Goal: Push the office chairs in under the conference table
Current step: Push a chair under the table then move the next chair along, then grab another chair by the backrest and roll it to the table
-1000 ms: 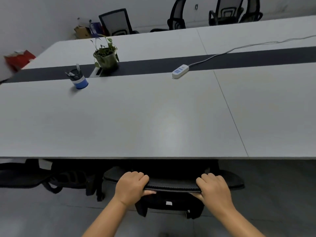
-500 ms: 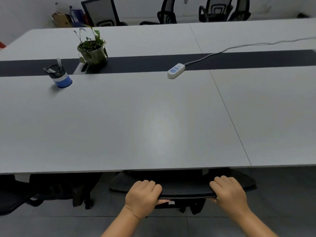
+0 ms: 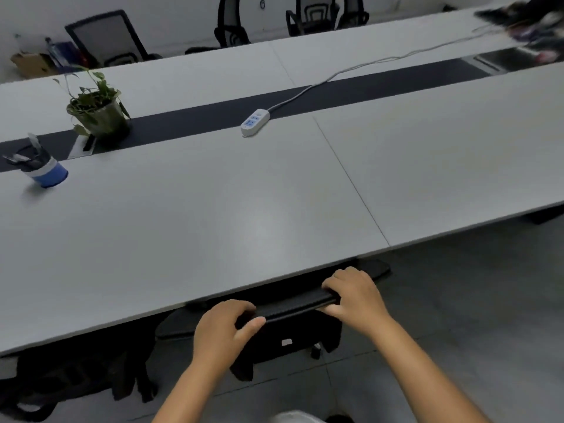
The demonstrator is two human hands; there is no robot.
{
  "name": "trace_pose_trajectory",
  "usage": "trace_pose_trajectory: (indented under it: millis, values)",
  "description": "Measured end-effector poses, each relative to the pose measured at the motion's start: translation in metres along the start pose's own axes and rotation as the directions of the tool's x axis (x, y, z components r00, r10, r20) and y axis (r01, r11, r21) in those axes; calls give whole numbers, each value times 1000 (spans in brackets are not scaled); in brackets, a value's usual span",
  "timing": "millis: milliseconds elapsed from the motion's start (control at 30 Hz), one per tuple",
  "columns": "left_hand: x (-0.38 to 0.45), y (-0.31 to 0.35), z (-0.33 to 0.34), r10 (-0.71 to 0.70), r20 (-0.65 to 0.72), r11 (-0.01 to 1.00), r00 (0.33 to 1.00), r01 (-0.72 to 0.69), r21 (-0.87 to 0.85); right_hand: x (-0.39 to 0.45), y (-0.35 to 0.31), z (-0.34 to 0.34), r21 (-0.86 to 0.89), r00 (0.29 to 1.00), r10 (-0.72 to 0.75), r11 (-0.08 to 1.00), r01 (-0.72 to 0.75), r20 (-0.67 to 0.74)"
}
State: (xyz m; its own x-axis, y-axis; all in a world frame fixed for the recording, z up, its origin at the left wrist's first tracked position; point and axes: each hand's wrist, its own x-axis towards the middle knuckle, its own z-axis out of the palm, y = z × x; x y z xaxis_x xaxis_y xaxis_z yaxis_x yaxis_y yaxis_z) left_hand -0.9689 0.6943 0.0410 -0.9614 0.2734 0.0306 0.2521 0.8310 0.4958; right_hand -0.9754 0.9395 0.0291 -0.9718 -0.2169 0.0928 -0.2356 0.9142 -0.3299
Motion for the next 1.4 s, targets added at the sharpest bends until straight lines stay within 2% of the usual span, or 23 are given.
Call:
trace_pose_trajectory:
  millis: [100, 167, 200, 267, 333, 400, 467, 533, 600, 700, 733, 833, 933, 1067, 1167, 1233, 1333, 1400]
  values:
    - [-6, 30, 12, 132, -44, 982, 990, -136, -129, -38, -12, -2, 152, 986, 138, 981, -122, -98]
    - [-14, 54, 30, 187, -49, 934, 981, -193, -301, -71, -21, 4, 223, 955, 260, 948, -225, -143]
    - [-19, 64, 39, 196, 9, 891, 981, -175, -420, -89, -25, 9, 267, 927, 339, 919, -290, -160]
    - [-32, 79, 61, 237, 200, 815, 951, -83, -573, -134, -37, 24, 346, 823, 546, 812, -471, -161]
    - [-48, 85, 85, 330, 396, 800, 857, -32, -599, -185, -58, 40, 431, 660, 738, 647, -629, -144]
    - [-71, 86, 106, 376, 572, 828, 729, 13, -561, -237, -90, 54, 526, 435, 893, 427, -735, -117]
    - [-93, 86, 123, 392, 680, 860, 620, 16, -510, -287, -127, 67, 610, 201, 977, 199, -767, -65]
    - [-119, 87, 137, 429, 728, 874, 535, -42, -485, -332, -168, 77, 711, -3, 1000, -19, -703, 24]
    - [-157, 104, 145, 492, 759, 861, 427, -111, -496, -374, -213, 81, 781, -217, 974, -186, -596, 66]
    - [-216, 131, 152, 563, 783, 826, 266, -200, -526, -423, -267, 89, 877, -520, 850, -314, -365, 88]
    - [-237, 141, 156, 570, 792, 819, 217, -224, -528, -441, -280, 93, 890, -566, 817, -333, -312, 108]
    - [-304, 173, 175, 587, 802, 795, 112, -270, -543, -503, -305, 107, 880, -601, 783, -390, -270, 162]
    - [-385, 212, 191, 619, 785, 753, 7, -289, -591, -577, -319, 108, 884, -675, 737, -345, -317, 46]
    - [-487, 256, 201, 636, 762, 718, -122, -269, -642, -670, -339, 94, 901, -741, 672, -306, -306, -23]
    - [-539, 276, 209, 612, 762, 714, -215, -265, -648, -725, -360, 91, 902, -770, 637, -318, -293, -26]
    - [-563, 289, 218, 592, 771, 725, -234, -262, -637, -755, -375, 95, 919, -800, 600, -308, -248, -15]
    - [-593, 316, 238, 590, 779, 733, -212, -265, -627, -800, -385, 101, 944, -847, 528, -306, -124, 60]
    - [-613, 336, 260, 584, 786, 738, -201, -272, -618, -835, -380, 102, 944, -853, 511, -322, -78, 104]
